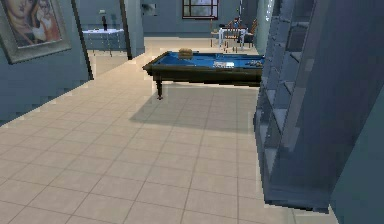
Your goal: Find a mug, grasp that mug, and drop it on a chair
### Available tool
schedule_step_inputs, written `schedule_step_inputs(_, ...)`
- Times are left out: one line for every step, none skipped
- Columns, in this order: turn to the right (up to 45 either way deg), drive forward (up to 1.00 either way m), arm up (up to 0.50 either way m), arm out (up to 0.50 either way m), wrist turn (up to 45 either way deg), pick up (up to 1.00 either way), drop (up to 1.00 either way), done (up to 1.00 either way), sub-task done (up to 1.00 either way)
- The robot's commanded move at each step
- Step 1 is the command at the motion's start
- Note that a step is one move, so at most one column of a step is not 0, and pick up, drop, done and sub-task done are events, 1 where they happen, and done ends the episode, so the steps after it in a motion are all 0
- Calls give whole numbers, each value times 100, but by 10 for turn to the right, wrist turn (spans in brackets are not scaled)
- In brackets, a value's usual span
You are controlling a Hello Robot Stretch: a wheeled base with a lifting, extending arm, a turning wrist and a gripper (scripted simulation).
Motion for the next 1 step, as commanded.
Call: schedule_step_inputs(0, 0, 0, 0, -120, 0, 0, 0, 0)
